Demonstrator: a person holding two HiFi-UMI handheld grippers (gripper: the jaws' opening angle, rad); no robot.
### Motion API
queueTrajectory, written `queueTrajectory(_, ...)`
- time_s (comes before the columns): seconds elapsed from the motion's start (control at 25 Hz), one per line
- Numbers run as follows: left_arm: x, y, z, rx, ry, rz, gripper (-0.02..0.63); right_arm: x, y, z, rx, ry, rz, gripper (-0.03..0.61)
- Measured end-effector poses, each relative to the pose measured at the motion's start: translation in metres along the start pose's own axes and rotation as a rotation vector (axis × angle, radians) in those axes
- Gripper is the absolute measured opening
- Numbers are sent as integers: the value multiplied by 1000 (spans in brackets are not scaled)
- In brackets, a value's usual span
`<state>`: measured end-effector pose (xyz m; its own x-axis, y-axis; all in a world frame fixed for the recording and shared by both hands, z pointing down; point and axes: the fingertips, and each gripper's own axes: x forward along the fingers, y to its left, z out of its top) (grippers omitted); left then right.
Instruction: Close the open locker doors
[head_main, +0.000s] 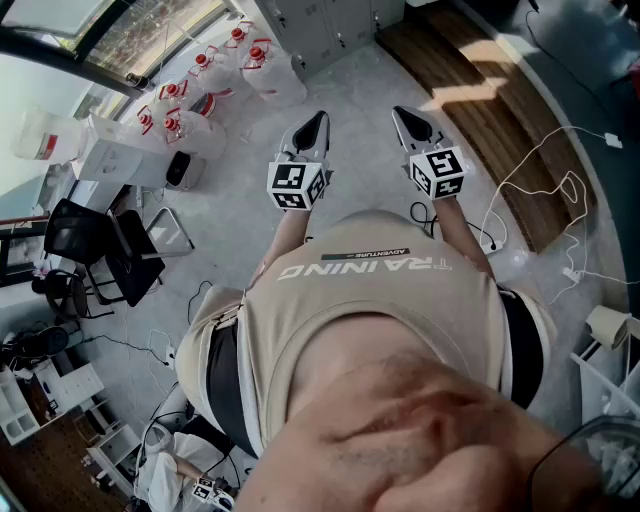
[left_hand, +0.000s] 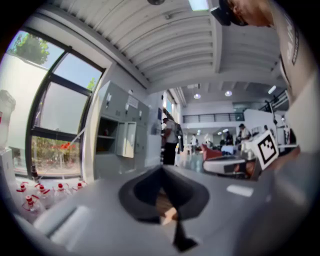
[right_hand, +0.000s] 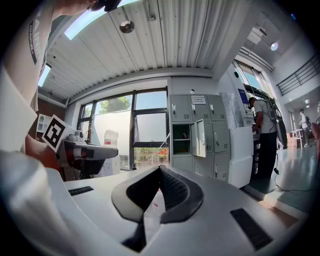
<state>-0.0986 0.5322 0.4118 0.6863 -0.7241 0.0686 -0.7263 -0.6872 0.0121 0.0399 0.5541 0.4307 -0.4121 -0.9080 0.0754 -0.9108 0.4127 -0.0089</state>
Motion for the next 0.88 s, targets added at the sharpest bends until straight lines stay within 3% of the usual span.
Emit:
queueTrajectory(0.4, -14, -3, -15, -18, 37, 2, 0, 3, 28, -6, -27, 36, 49, 14)
queueTrajectory(0.88, -20, 25, -32, -84, 48, 6, 0, 29, 38, -20, -17, 107, 23, 15)
